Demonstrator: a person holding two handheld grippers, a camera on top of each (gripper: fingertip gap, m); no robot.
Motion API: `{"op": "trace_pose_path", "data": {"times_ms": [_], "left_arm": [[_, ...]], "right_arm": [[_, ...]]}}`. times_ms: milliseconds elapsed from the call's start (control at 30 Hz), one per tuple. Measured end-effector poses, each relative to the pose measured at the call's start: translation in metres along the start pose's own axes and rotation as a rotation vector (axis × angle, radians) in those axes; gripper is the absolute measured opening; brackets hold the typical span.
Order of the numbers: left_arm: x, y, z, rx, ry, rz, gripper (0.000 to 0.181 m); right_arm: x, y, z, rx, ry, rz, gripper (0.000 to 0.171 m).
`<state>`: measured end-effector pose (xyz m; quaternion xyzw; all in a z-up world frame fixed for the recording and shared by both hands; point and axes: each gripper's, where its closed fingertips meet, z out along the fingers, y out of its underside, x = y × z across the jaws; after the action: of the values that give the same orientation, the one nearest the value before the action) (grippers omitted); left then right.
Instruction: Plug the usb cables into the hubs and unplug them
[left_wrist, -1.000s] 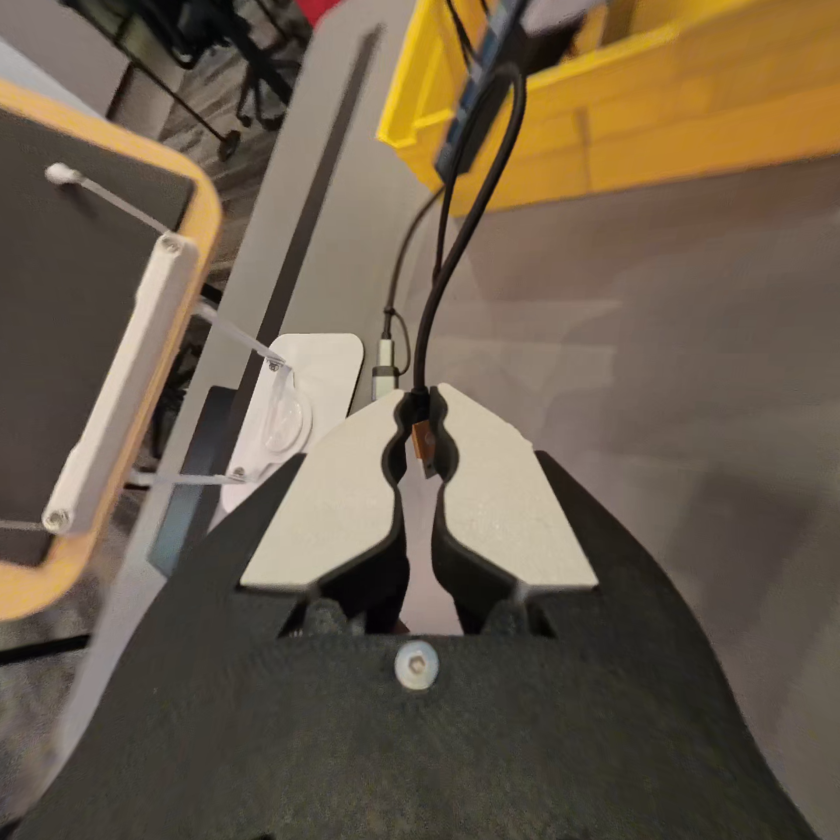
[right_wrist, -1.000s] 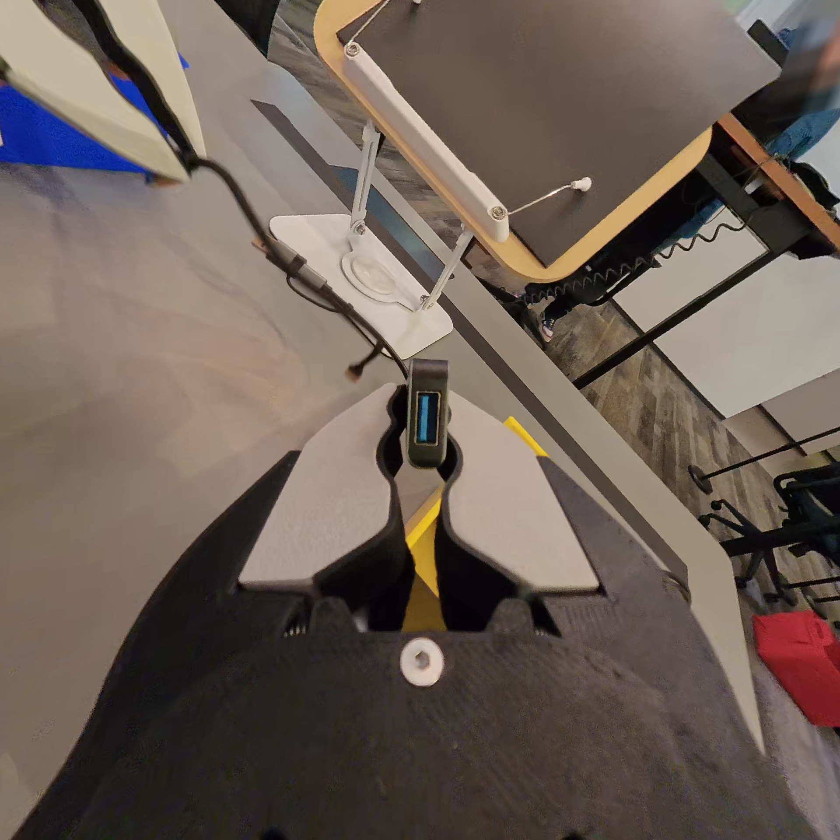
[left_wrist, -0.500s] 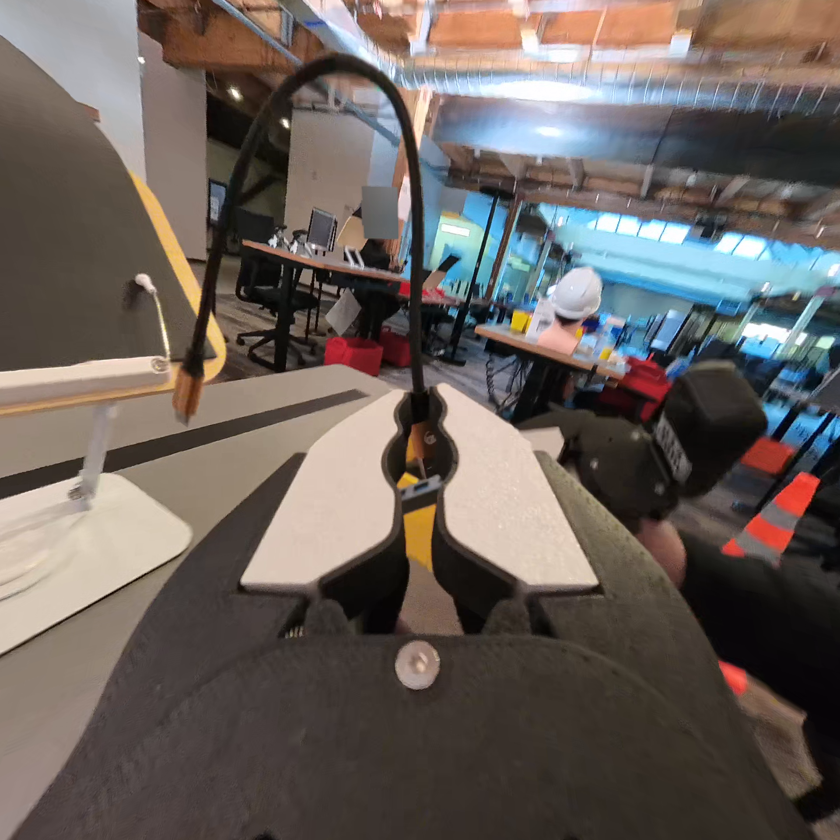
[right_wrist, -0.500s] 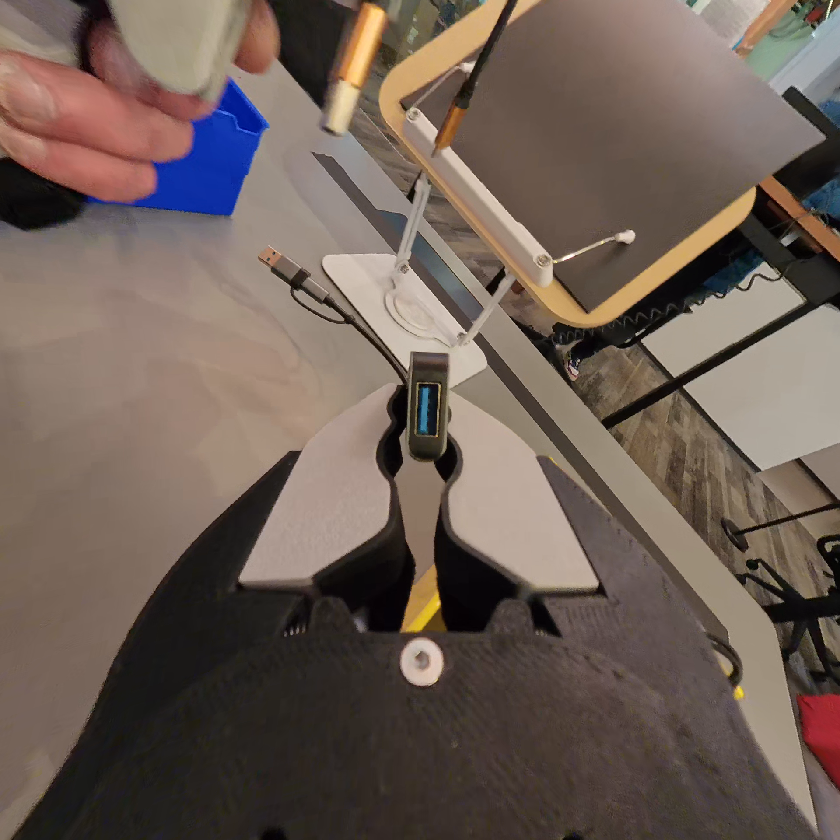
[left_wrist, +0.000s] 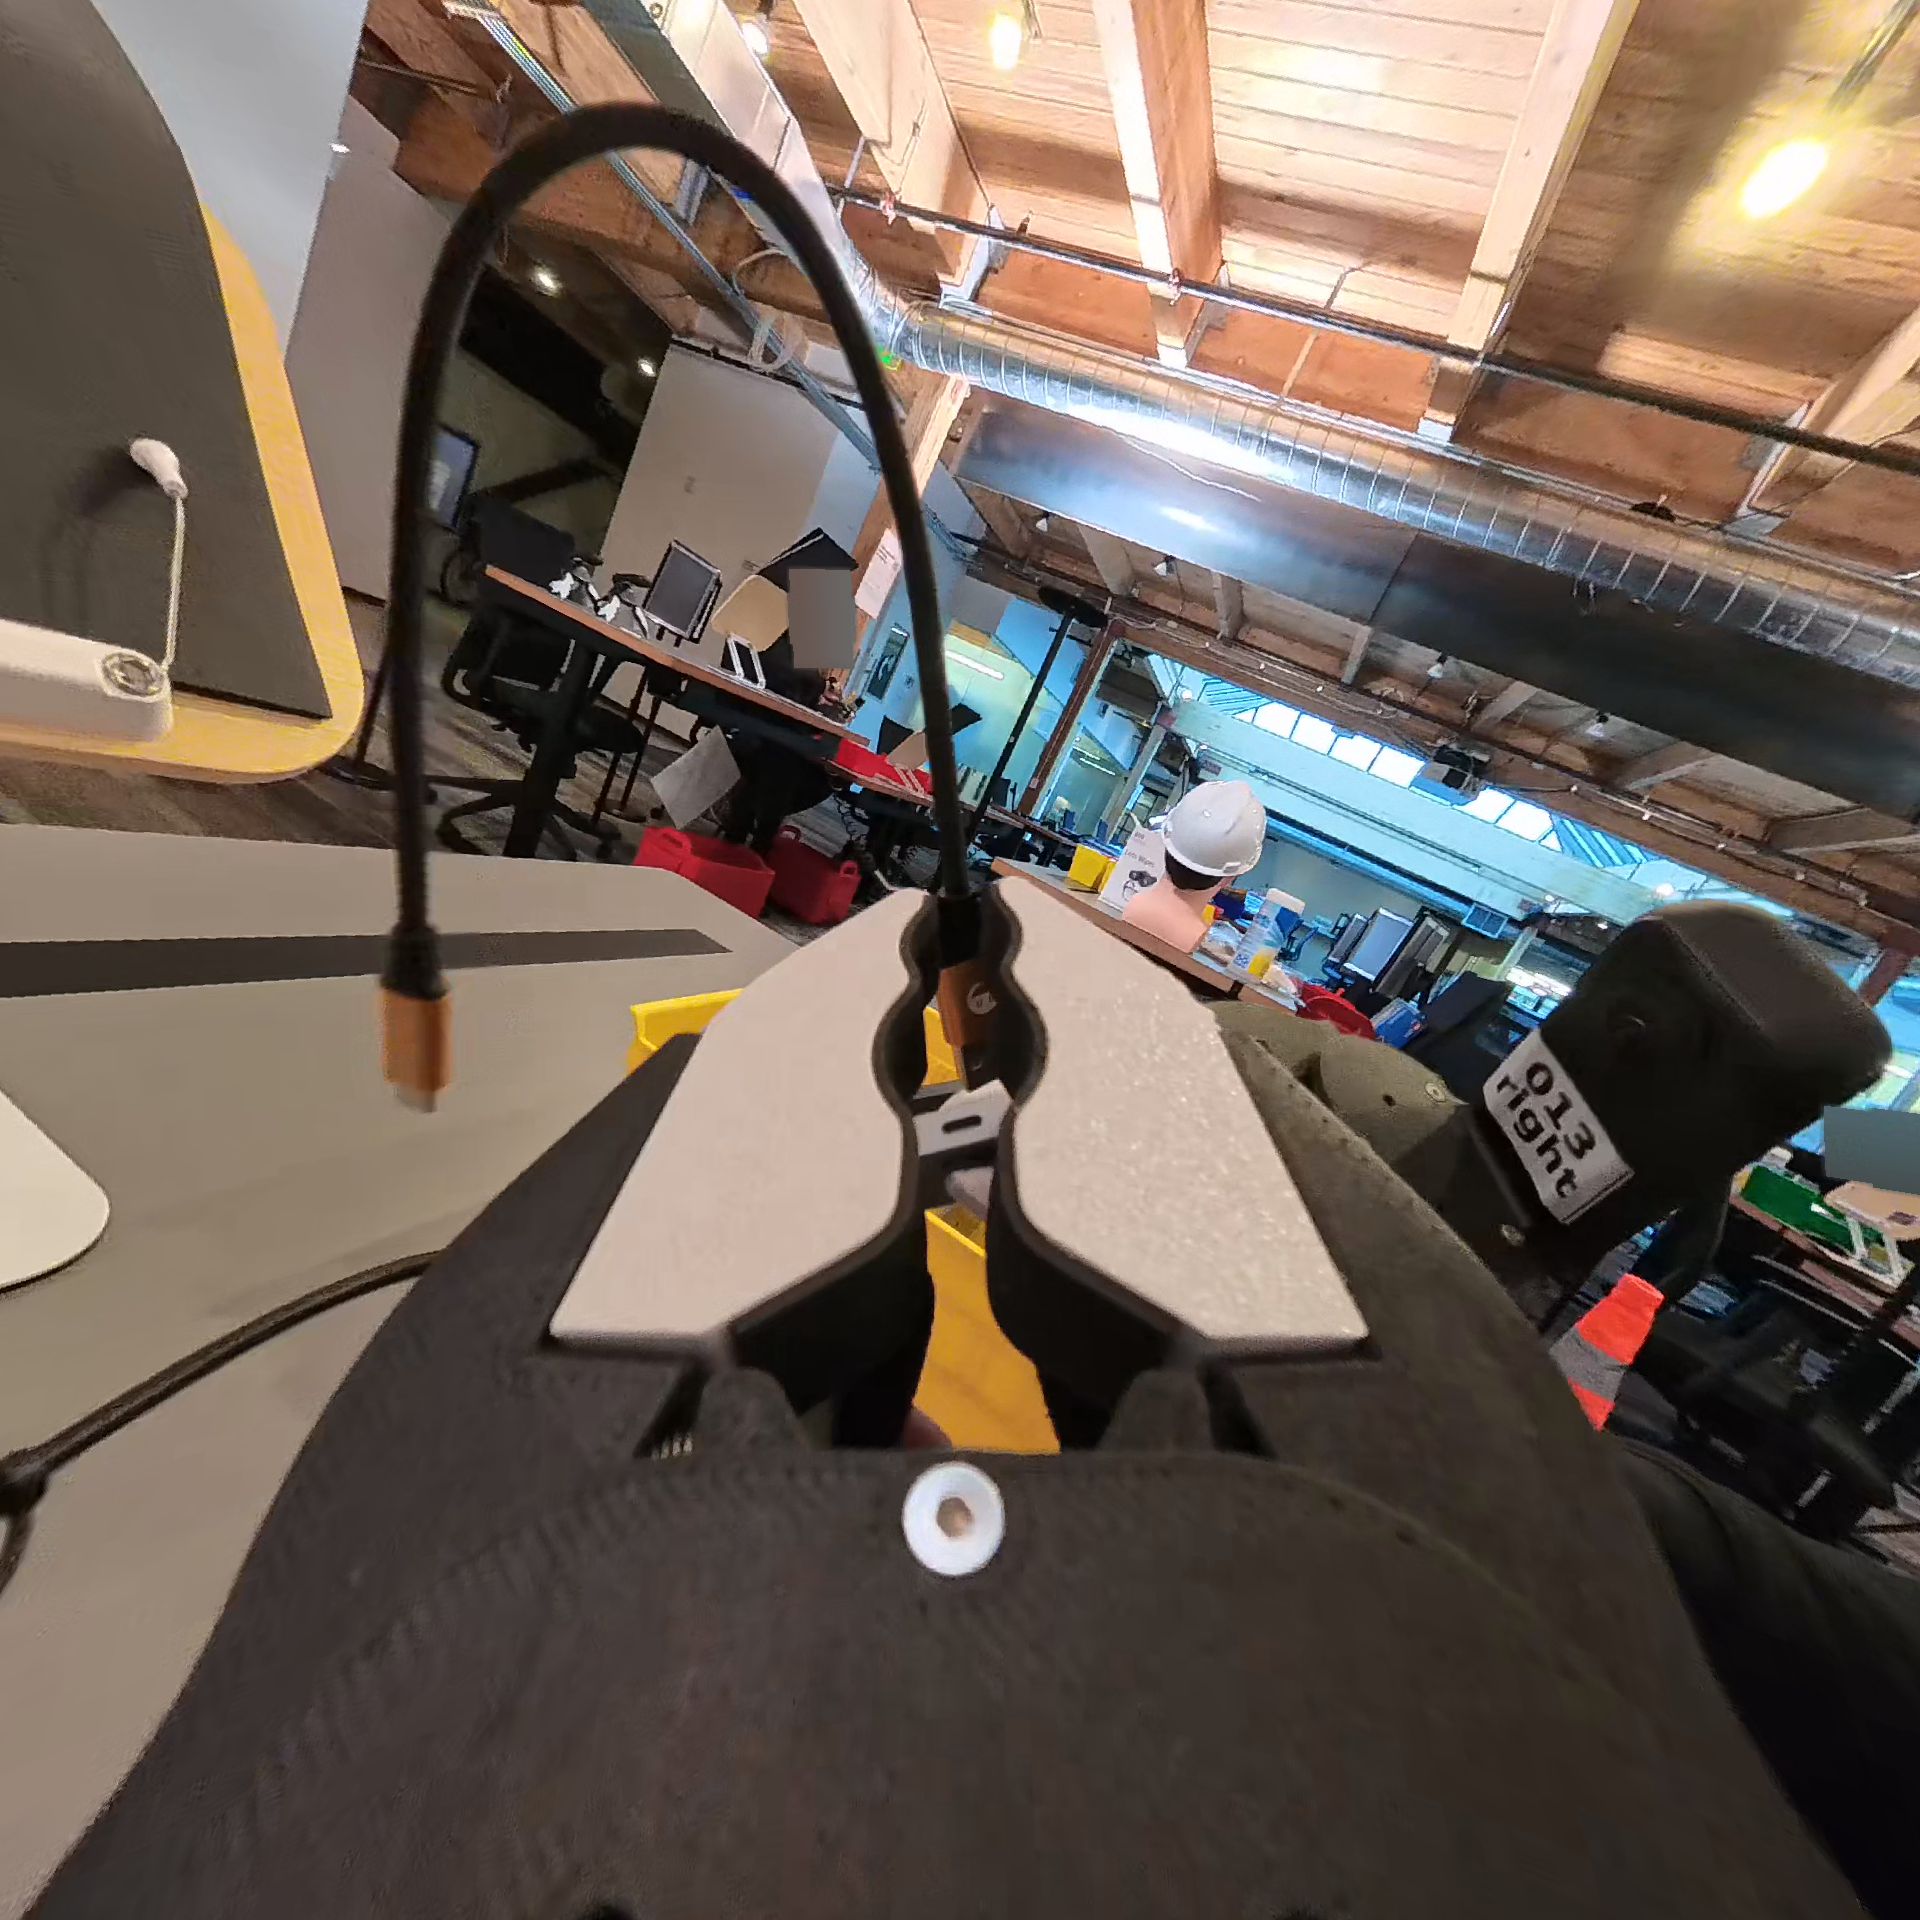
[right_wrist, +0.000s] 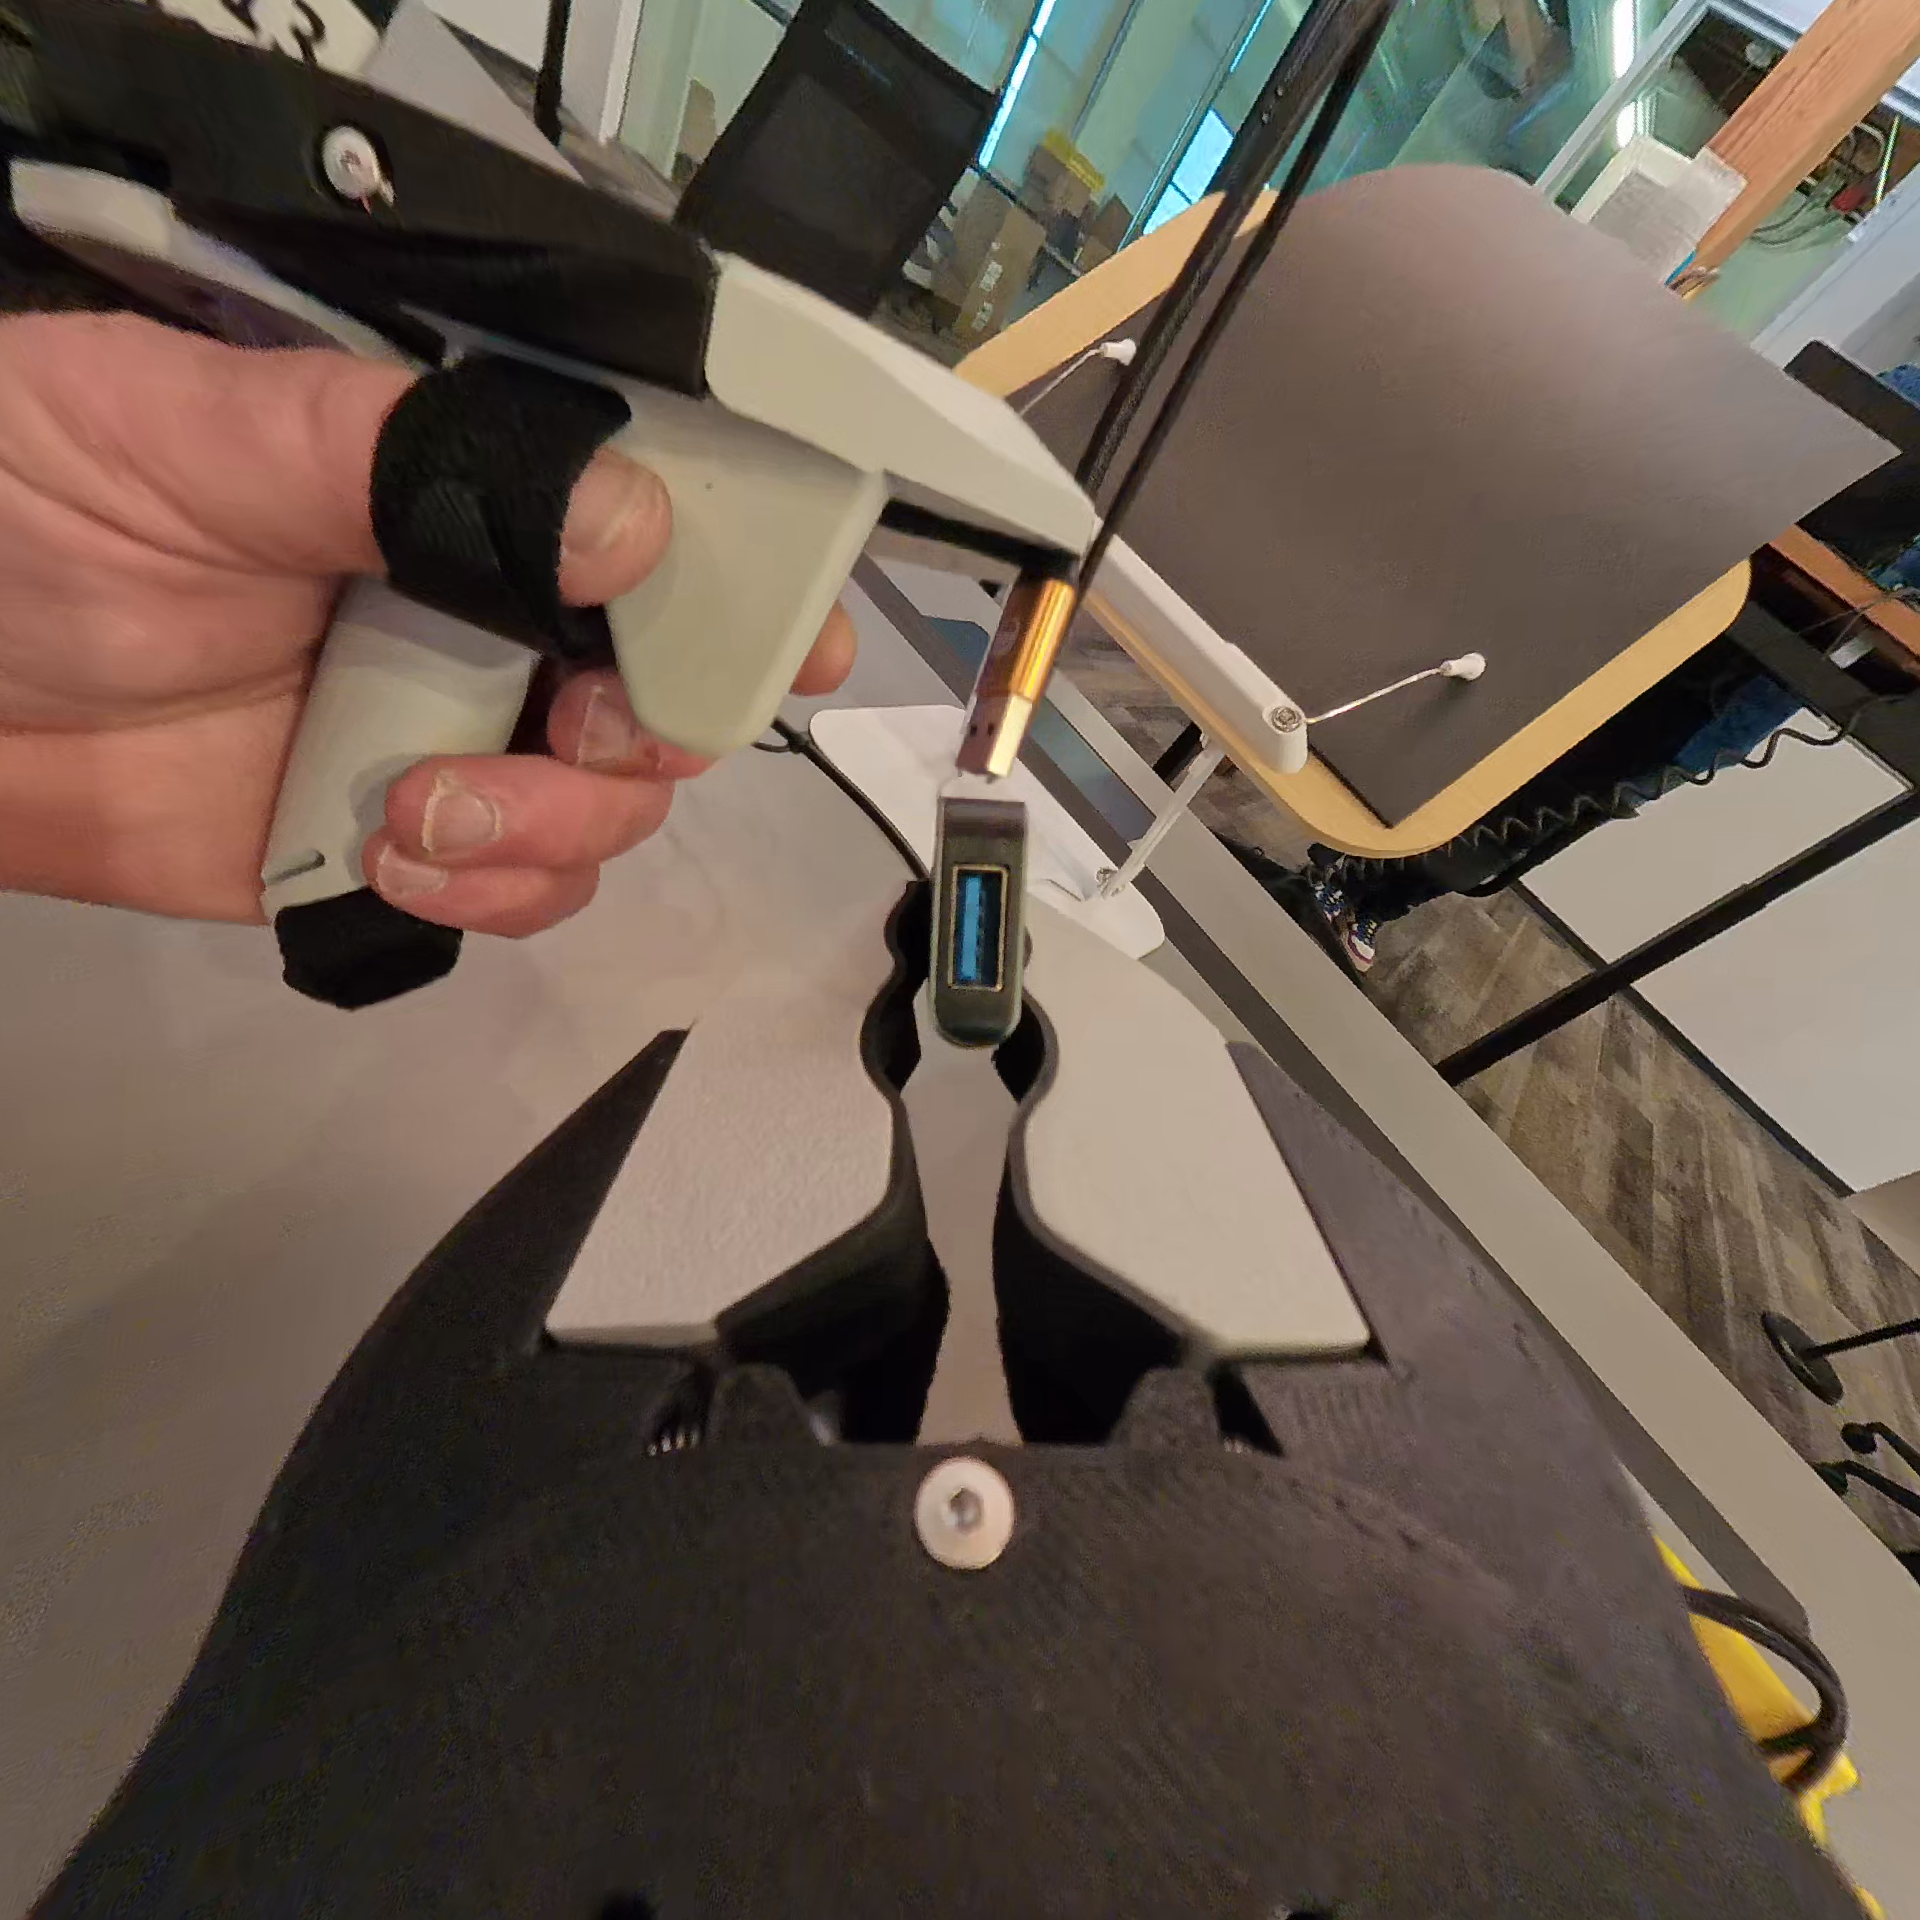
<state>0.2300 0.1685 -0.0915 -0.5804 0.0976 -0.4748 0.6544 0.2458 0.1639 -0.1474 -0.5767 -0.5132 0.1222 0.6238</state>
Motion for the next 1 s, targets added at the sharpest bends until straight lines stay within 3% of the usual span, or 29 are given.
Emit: {"op": "trace_pose_path", "data": {"times_ms": [367,633,1000], "left_arm": [[-0.006,0.001,-0.003,0.054,-0.038,-0.022,0.008],[0.001,-0.004,-0.004,0.071,0.01,0.01,0.007],[0.001,-0.005,-0.005,0.114,0.034,-0.1,0.008]], "right_arm": [[0.001,-0.016,-0.004,0.047,0.019,-0.011,0.01],[0.006,-0.028,-0.01,0.124,-0.008,0.102,0.011],[0.01,-0.041,-0.017,0.226,-0.044,0.208,0.01]]}}
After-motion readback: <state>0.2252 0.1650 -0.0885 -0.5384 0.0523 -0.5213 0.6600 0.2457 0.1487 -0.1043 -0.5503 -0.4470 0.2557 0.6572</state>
